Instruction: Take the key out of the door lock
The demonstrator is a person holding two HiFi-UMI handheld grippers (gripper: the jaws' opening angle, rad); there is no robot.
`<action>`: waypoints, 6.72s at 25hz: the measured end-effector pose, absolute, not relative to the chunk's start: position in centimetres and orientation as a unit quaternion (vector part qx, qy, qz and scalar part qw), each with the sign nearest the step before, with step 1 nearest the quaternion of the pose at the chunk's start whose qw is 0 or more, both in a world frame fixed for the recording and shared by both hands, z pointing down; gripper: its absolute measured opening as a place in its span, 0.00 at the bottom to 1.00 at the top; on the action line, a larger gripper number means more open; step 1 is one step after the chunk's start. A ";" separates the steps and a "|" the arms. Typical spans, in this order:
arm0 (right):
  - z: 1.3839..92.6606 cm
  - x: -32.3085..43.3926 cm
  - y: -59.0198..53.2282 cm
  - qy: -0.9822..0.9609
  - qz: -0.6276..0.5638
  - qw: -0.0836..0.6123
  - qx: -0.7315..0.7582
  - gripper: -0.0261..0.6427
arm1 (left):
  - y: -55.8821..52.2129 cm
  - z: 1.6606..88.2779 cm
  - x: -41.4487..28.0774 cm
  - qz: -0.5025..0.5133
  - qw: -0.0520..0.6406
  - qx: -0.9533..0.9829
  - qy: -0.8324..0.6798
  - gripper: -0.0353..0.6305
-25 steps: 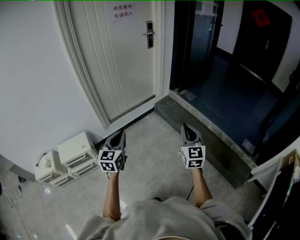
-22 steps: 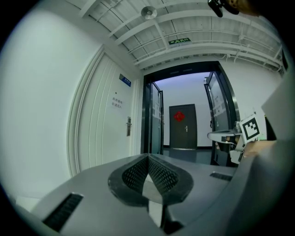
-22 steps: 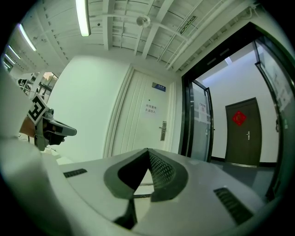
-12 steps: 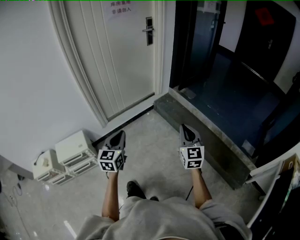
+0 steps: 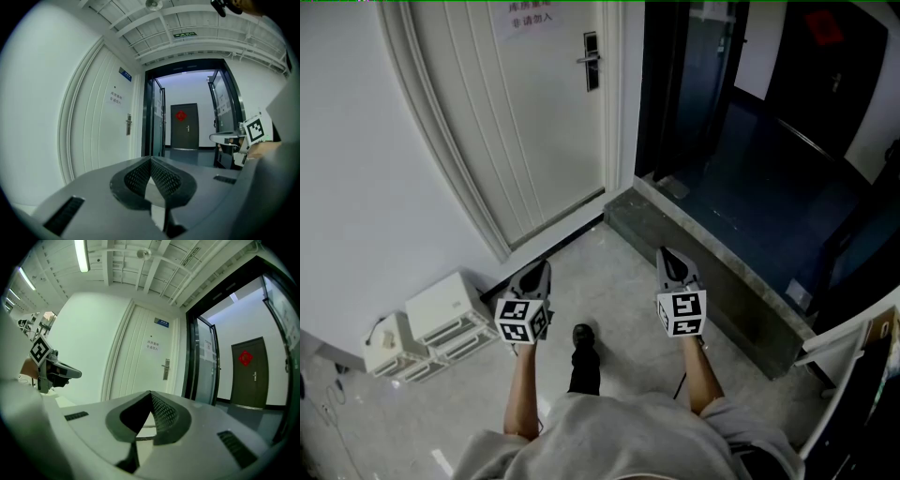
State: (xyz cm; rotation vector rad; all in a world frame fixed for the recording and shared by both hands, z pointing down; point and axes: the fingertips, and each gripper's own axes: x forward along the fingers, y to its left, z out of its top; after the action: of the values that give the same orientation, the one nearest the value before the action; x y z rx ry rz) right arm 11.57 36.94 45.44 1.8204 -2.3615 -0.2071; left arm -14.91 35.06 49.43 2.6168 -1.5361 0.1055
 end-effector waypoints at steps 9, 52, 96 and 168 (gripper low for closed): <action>45.3 10.7 25.6 -0.777 -0.078 0.085 0.618 0.07 | 22.5 50.0 -14.4 0.026 0.061 0.875 -0.480 0.08; 45.9 10.8 -20.4 -0.757 -0.064 0.086 0.645 0.07 | -25.7 49.0 -11.0 0.038 0.048 0.904 -0.424 0.08; 44.8 19.3 -58.3 -0.799 -0.062 0.090 0.592 0.07 | -59.5 46.3 -1.0 0.046 0.038 0.882 -0.468 0.08; 40.2 6.6 -64.8 -0.602 -0.578 0.412 0.365 0.38 | -58.0 46.0 -7.2 0.037 0.035 0.875 -0.481 0.08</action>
State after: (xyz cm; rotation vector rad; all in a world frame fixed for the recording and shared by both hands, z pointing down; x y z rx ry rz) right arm 6.64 -64.83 40.16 0.9190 -1.5153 -1.4555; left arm -7.17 -57.95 45.95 2.6905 -1.4791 0.1125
